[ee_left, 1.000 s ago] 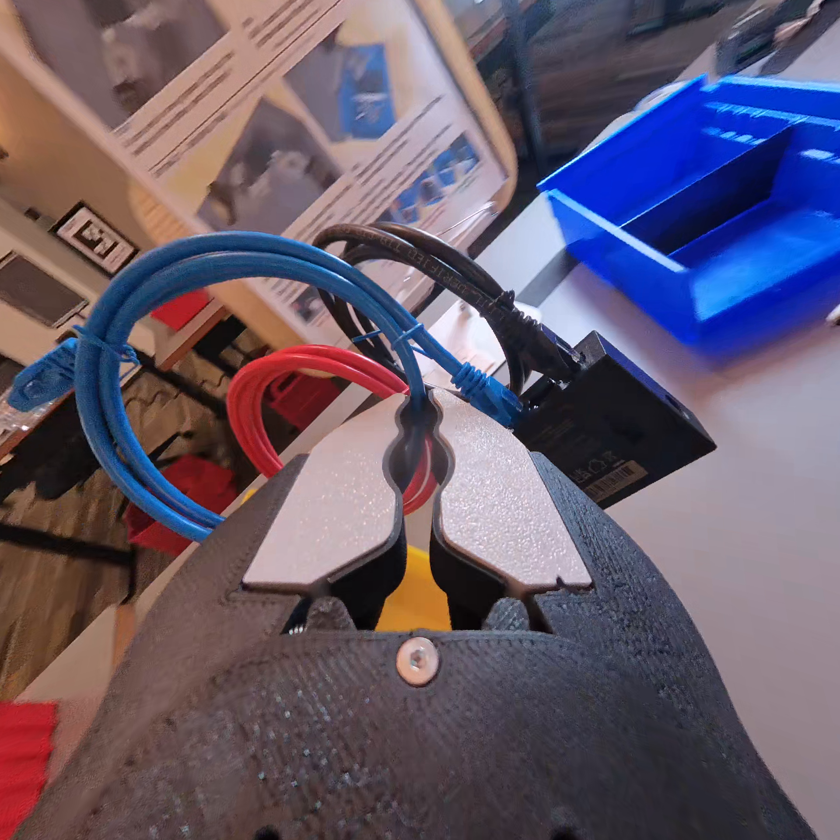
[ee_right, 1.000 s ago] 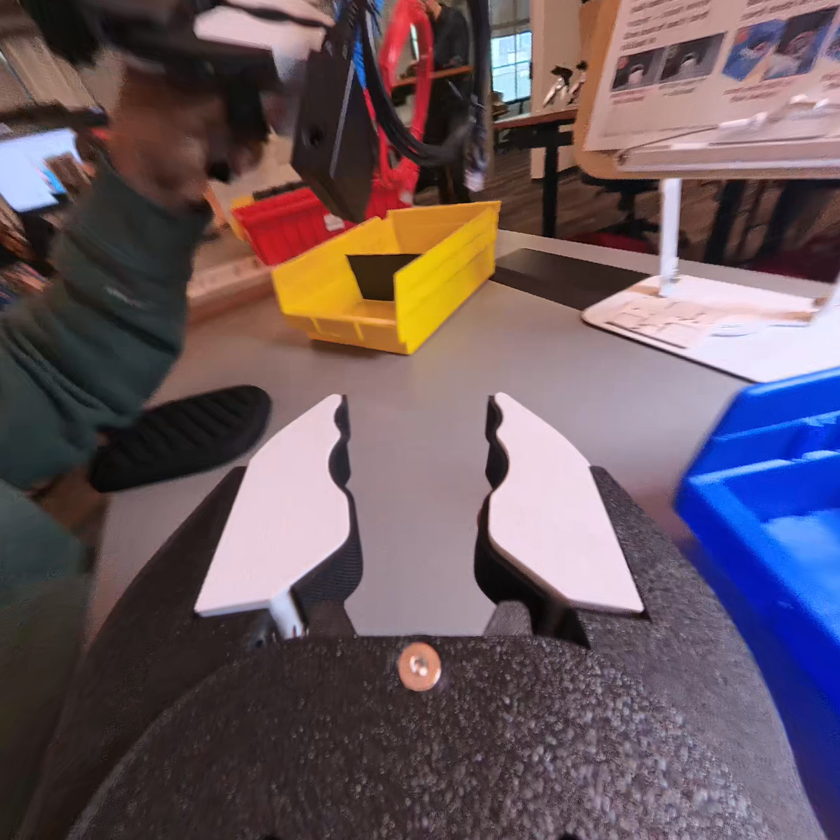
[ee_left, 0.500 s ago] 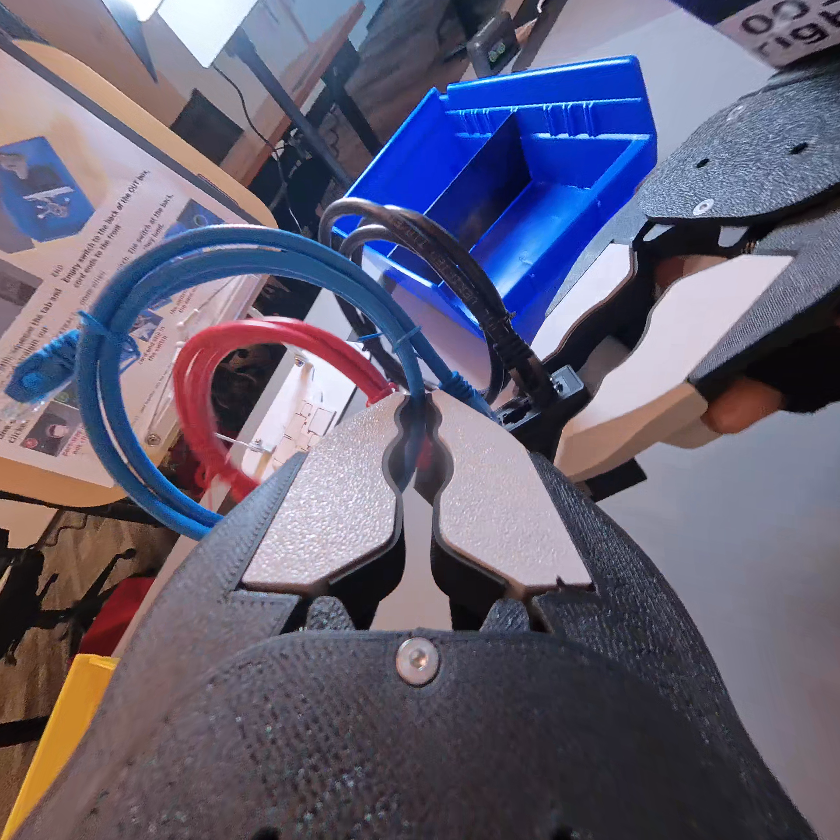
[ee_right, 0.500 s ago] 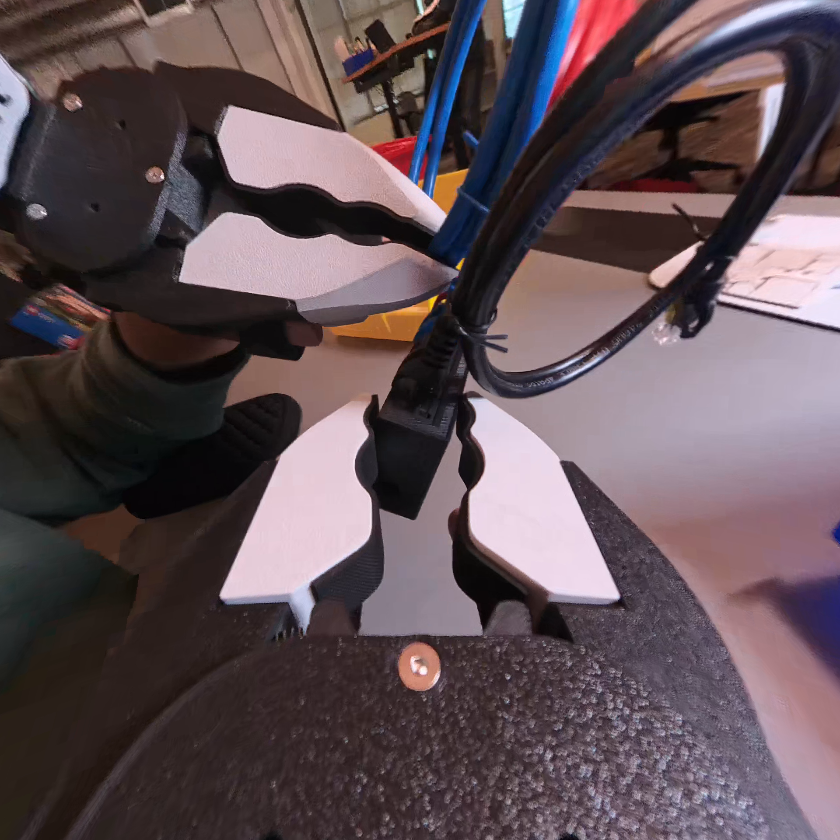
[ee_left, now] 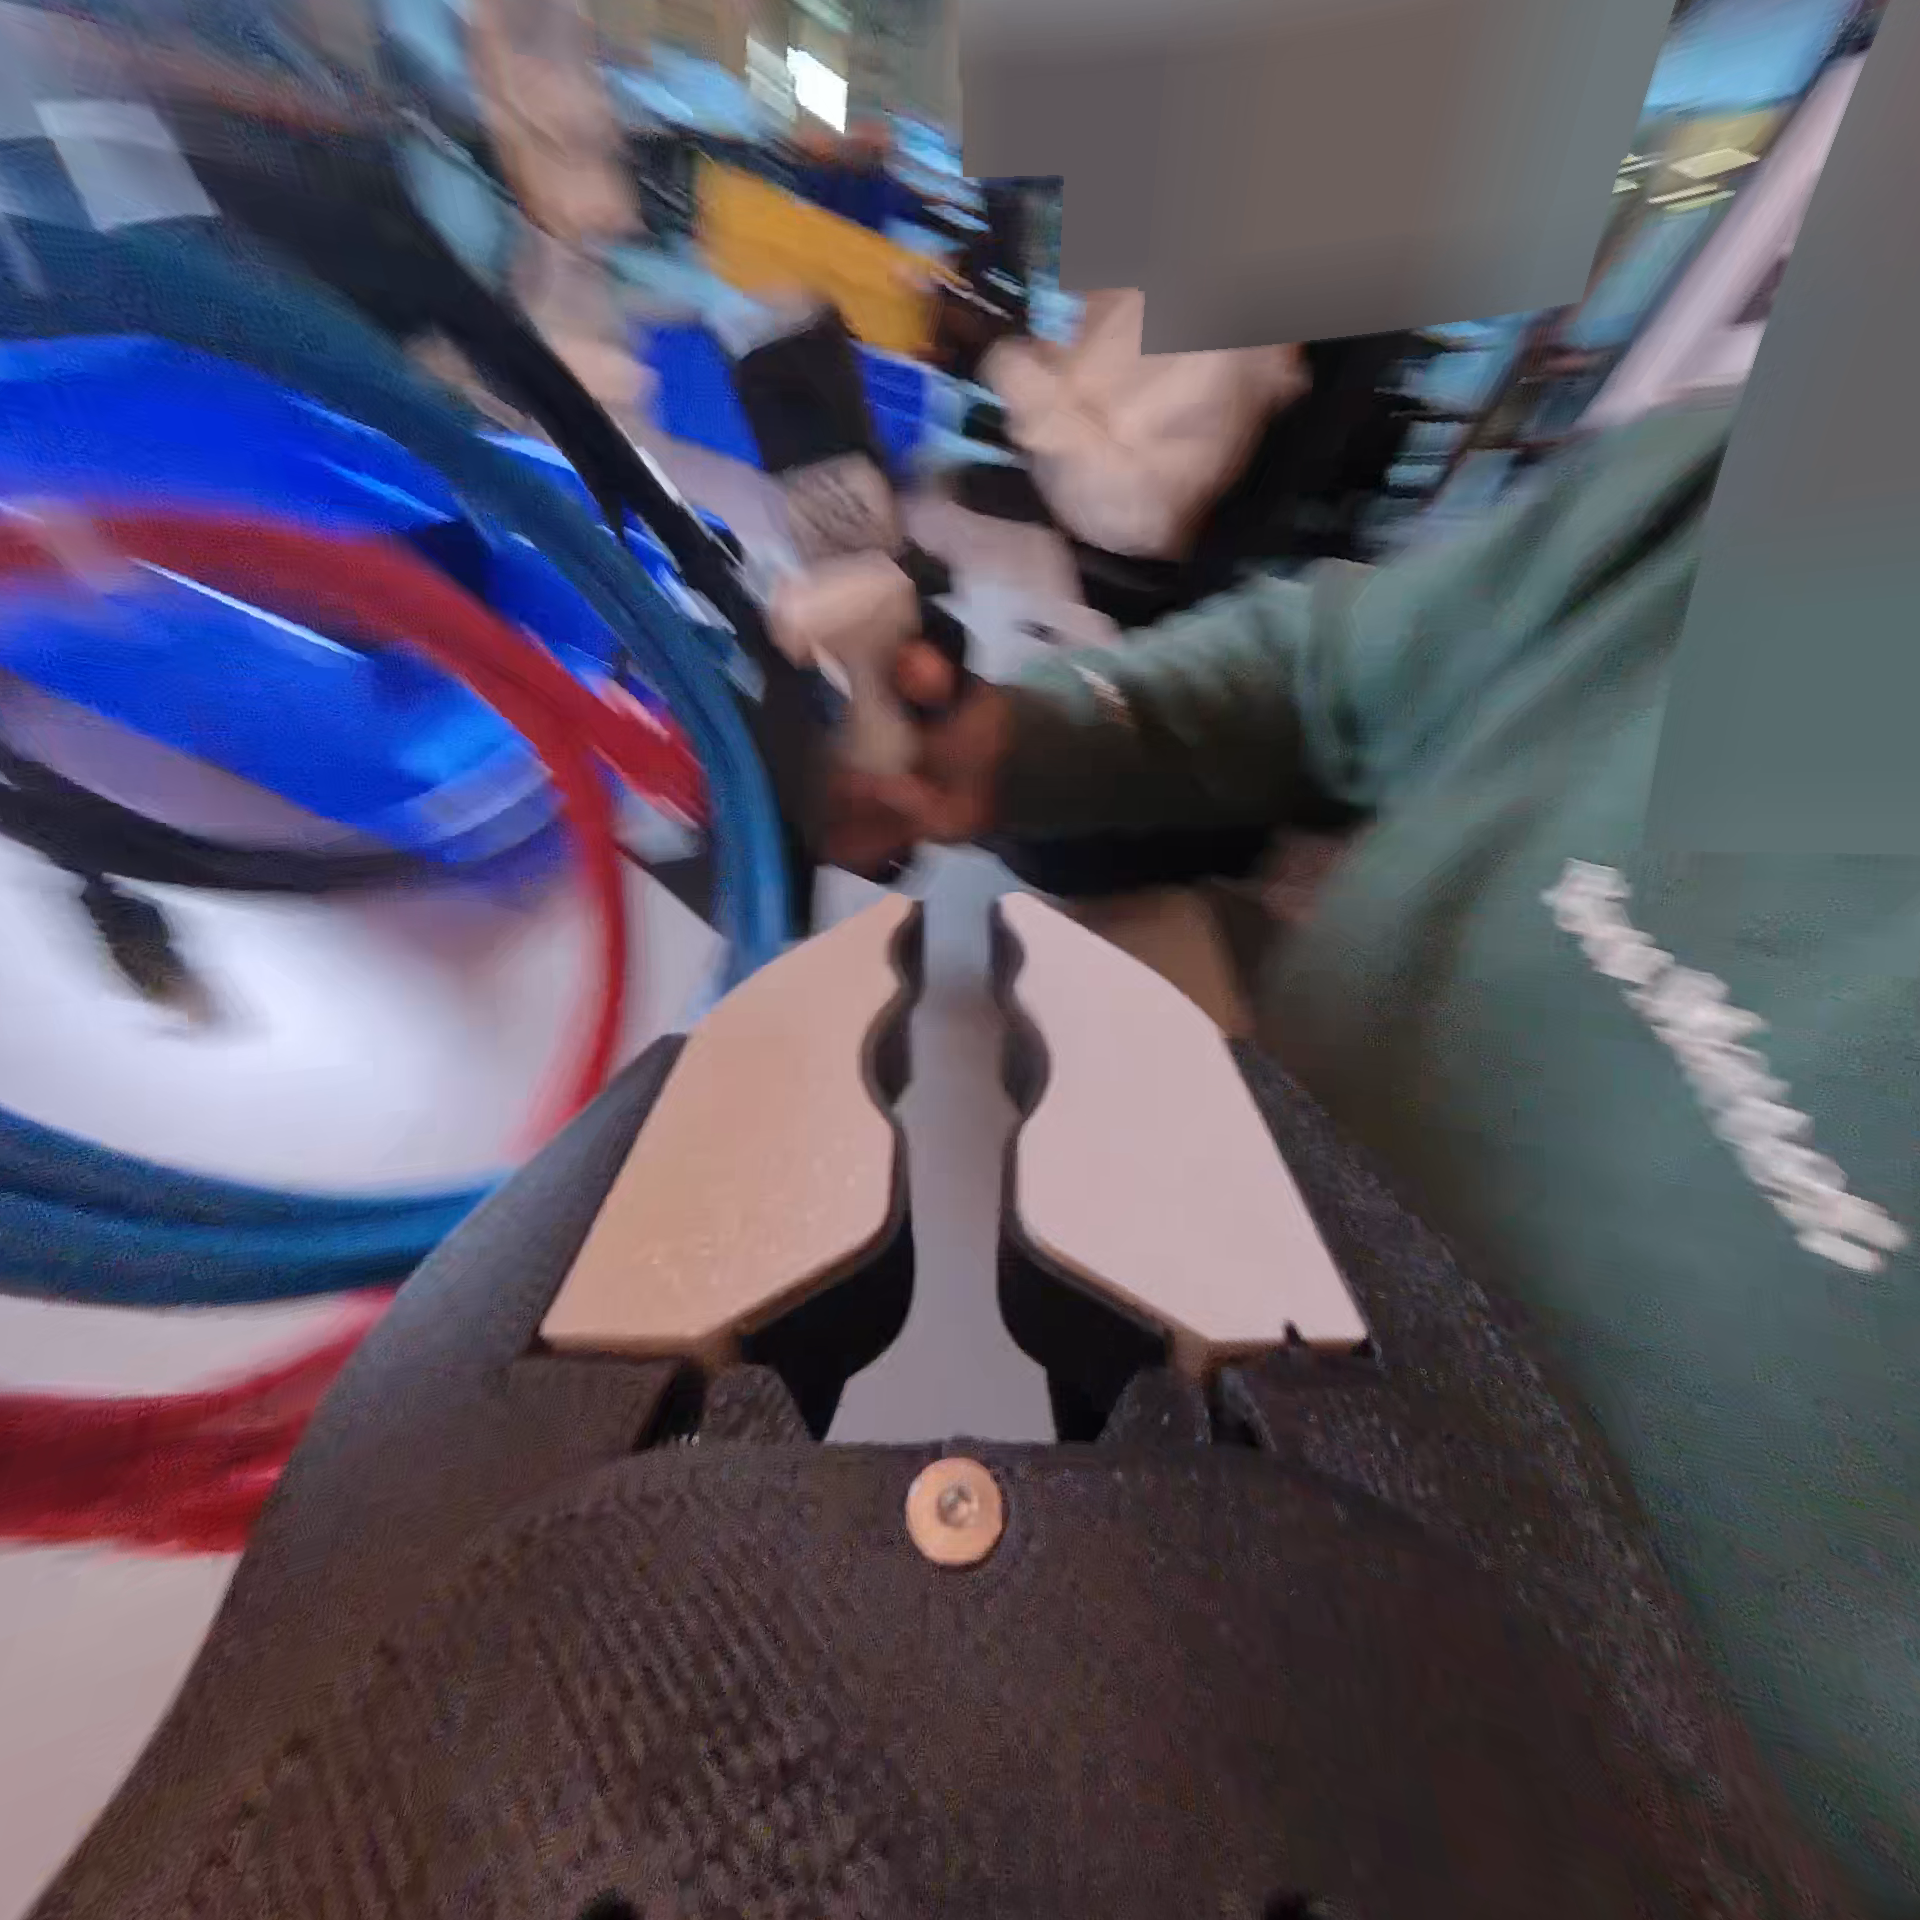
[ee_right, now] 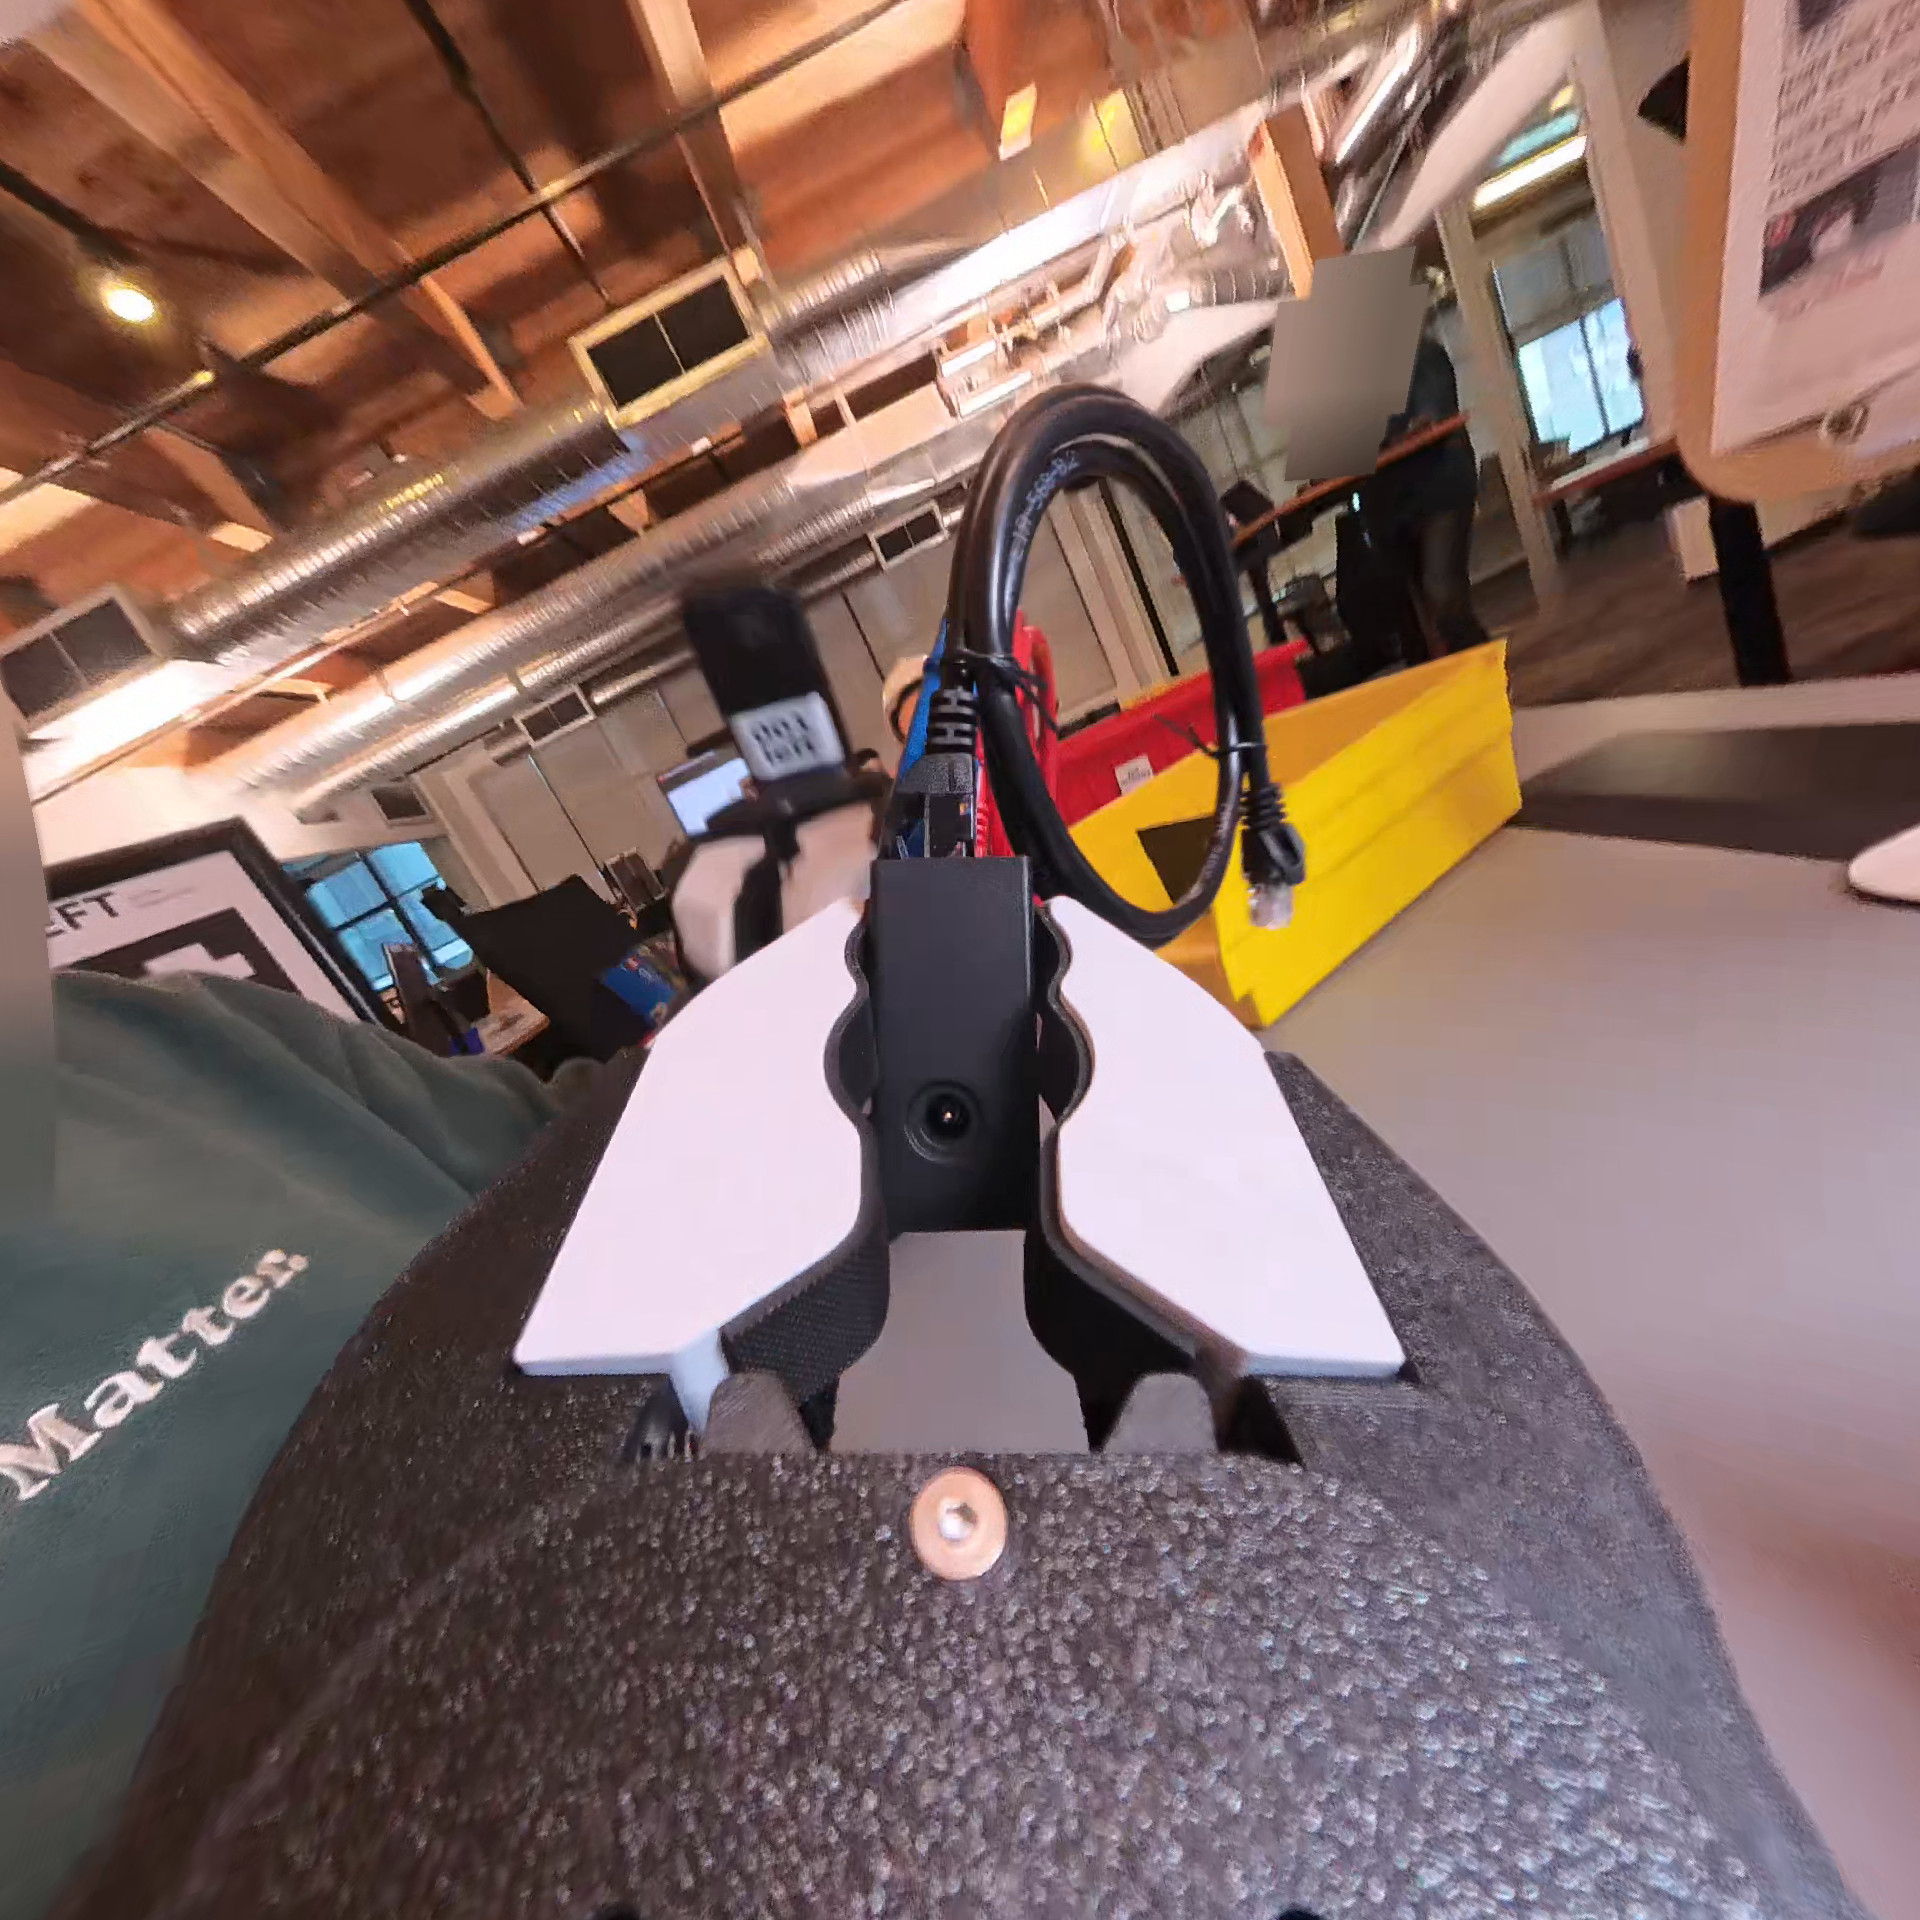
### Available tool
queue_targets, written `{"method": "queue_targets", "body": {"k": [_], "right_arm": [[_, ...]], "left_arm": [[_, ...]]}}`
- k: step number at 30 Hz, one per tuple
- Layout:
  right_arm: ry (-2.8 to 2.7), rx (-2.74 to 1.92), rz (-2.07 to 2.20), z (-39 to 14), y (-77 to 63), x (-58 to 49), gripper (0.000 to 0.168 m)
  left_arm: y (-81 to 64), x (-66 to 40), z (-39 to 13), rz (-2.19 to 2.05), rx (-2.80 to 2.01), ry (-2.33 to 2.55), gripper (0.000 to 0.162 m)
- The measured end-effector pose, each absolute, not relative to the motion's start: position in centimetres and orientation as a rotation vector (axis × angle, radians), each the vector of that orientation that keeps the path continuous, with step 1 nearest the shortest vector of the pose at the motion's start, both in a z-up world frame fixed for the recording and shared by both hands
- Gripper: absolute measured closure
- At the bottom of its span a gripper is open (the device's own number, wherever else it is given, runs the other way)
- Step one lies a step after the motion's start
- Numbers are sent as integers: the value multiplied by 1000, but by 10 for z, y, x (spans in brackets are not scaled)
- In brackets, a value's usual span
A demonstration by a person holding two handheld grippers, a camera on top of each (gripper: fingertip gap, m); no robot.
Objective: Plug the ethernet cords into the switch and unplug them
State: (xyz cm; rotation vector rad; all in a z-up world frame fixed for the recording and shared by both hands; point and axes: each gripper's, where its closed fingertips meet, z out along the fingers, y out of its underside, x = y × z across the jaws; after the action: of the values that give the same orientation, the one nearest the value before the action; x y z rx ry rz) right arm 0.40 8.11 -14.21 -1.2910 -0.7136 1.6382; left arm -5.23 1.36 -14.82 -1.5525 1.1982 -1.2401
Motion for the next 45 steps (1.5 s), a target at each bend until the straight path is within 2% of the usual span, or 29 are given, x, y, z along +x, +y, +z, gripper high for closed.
{"method": "queue_targets", "body": {"k": [2, 5, 8, 9, 10, 11, 12, 13, 15, 23, 27, 29, 33, 34, 36, 38, 45], "right_arm": [[-666, -1243, 1659, -132, 83, 7, 141], [-606, -1210, 1676, -124, 84, 11, 141], [-535, -1172, 1716, -120, 83, 13, 140], [-511, -1149, 1742, -118, 81, 12, 140], [-488, -1133, 1777, -116, 80, 11, 140], [-508, -1148, 1773, -119, 77, 6, 140], [-571, -1179, 1711, -126, 73, -1, 140], [-653, -1202, 1655, -133, 67, -9, 140], [-712, -1247, 1638, -142, 63, -15, 140], [-1122, -1455, 1451, -175, 56, -14, 138], [-1201, -1571, 1482, -191, 51, -12, 151], [-1196, -1600, 1495, -198, 52, -13, 152], [-1167, -1651, 1621, -203, 49, -14, 151], [-1165, -1658, 1651, -204, 48, -14, 150], [-1181, -1673, 1689, -208, 44, -16, 149], [-1214, -1657, 1644, -211, 44, -17, 152], [-1305, -1618, 1562, -212, 39, -15, 154]], "left_arm": [[-7, -44, -175, -1461, -1669, 1273, 126], [-9, -28, -208, -1344, -1696, 1391, 121], [21, 0, -185, -1390, -1573, 1046, 105], [35, 2, -173, -1419, -1534, 898, 105], [46, 4, -167, -1448, -1512, 788, 97], [56, 3, -159, -1480, -1473, 692, 101], [59, 1, -148, -1530, -1417, 644, 116], [61, 0, -143, -1562, -1399, 632, 123], [57, -2, -152, -1556, -1448, 728, 132], [47, -24, -191, -1378, -1783, 960, 128], [40, -26, -206, -1441, -1880, 961, 133], [39, -26, -213, -1439, -1916, 971, 133], [38, -25, -218, -1451, -1944, 968, 132], [37, -25, -219, -1450, -1944, 974, 137], [36, -25, -220, -1457, -1949, 972, 131], [36, -25, -222, -1452, -1959, 985, 138], [26, -23, -224, -1483, -1972, 1011, 133]]}}
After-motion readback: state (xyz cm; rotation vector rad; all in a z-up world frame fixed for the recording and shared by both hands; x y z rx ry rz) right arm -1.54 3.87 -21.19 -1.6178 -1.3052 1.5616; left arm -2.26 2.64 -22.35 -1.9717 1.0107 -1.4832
